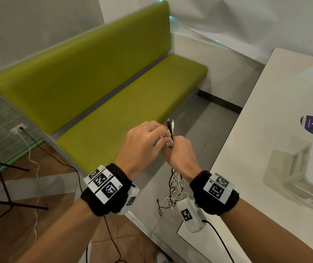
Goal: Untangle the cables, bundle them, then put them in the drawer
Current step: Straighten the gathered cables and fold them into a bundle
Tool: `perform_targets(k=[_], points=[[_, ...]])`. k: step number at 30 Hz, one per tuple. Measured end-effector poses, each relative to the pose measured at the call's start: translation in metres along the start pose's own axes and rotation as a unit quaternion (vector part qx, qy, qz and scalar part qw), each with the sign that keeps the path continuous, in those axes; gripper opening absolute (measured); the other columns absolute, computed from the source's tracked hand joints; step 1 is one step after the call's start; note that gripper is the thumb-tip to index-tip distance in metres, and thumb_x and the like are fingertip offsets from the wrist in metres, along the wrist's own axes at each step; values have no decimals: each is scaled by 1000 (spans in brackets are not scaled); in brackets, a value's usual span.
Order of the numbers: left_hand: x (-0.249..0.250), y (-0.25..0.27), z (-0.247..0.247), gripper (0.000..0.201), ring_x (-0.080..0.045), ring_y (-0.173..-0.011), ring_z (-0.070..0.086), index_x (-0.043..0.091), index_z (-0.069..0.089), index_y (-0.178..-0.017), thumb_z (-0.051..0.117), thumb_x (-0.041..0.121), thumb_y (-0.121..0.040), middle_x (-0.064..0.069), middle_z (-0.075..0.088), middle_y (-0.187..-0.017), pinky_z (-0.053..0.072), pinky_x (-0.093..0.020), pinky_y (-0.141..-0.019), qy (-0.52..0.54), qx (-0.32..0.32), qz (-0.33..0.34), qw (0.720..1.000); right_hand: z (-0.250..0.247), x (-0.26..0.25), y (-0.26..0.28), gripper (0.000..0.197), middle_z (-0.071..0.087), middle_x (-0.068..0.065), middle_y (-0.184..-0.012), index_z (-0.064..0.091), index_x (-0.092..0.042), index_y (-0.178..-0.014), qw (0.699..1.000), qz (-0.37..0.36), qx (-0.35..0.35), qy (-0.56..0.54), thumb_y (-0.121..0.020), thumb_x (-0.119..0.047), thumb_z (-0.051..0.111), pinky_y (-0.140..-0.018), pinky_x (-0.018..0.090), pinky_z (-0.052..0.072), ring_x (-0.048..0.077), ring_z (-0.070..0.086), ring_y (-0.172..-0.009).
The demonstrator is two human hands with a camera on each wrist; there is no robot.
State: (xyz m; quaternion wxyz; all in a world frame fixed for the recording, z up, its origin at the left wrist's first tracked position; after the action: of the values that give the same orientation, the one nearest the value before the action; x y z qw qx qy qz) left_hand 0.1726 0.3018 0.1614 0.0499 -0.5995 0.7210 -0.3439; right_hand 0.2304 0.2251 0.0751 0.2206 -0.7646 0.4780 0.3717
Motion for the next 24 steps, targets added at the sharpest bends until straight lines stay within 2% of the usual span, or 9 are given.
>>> perform_targets(k=[3, 7, 9, 12, 14, 16, 20, 22, 24], points=[[1, 2, -1, 5, -12, -80, 70, 19, 74, -86, 76, 23, -83, 5, 74, -92, 54, -32, -61, 9, 12, -1, 1000, 0, 2, 3, 40, 45, -5, -50, 40, -21, -55, 1000, 0, -1, -3, -92, -21, 54, -40, 20, 29, 12, 39, -45], [-10, 3, 2, 30, -7, -87, 68, 21, 72, -111, 75, 24, -81, 8, 73, -103, 53, -26, -72, 47, 11, -58, 997, 0, 7, 6, 37, 49, -2, -53, 41, -19, -55, 1000, 16, 2, -14, -91, -18, 52, -39, 20, 27, 15, 42, -46], [-16, 4, 10, 46, -8, -98, 63, 22, 66, -123, 73, 30, -78, 8, 69, -111, 51, -26, -83, 53, -13, -91, 994, 2, 9, 8, 34, 51, 1, -56, 42, -18, -57, 1000, 15, 6, -4, -90, -18, 51, -42, 21, 24, 18, 42, -48], [-23, 4, 21, 62, -10, -120, 51, 18, 59, -132, 75, 41, -77, 5, 61, -127, 38, -20, -100, 52, -49, -116, 991, 2, 9, 10, 35, 48, -1, -53, 41, -19, -55, 1000, 12, 14, 4, -89, -16, 48, -43, 23, 23, 16, 40, -46], [-25, 6, 31, 59, -9, -127, 49, 19, 59, -132, 71, 41, -80, 7, 58, -133, 40, -28, -106, 106, -76, -137, 982, 2, 10, 9, 33, 51, 0, -55, 44, -18, -57, 1000, 17, 10, 1, -90, -15, 47, -43, 24, 25, 17, 43, -48], [-23, 8, 35, 52, -7, -122, 55, 17, 59, -132, 69, 34, -84, 7, 60, -132, 44, -31, -102, 151, -80, -136, 976, 4, 11, 8, 28, 53, 1, -56, 48, -13, -61, 1000, 17, -2, -3, -89, -15, 46, -44, 25, 27, 18, 44, -49], [-15, 7, 34, 46, -6, -108, 61, 15, 59, -131, 70, 26, -87, 5, 66, -123, 45, -18, -91, 119, -73, -108, 984, 3, 13, 9, 30, 52, 2, -54, 47, -11, -60, 1000, 15, -3, -6, -90, -14, 46, -43, 22, 27, 18, 44, -47], [-17, 7, 34, 46, -7, -100, 63, 17, 60, -131, 71, 25, -87, 4, 69, -117, 45, -17, -84, 112, -71, -116, 984, 3, 15, 9, 32, 51, 1, -54, 45, -13, -59, 1000, 17, -2, -5, -91, -15, 47, -41, 19, 26, 16, 44, -46], [-19, 8, 34, 47, -6, -97, 63, 17, 59, -132, 71, 24, -87, 4, 70, -116, 45, -16, -81, 117, -68, -124, 983, 6, 18, 7, 31, 53, 3, -56, 47, -10, -61, 1000, 20, -6, -12, -91, -15, 47, -43, 22, 27, 19, 45, -47]])
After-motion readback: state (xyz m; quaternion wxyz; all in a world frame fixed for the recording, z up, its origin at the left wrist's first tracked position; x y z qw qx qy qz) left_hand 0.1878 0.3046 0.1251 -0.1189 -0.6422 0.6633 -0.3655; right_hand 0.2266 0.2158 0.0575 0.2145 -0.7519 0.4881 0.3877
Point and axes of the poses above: each hand's wrist, its own y-axis away from the middle knuckle, its own z-axis out of the palm, x = y × z, the point moved 10 cm from there along -y, towards the middle knuckle
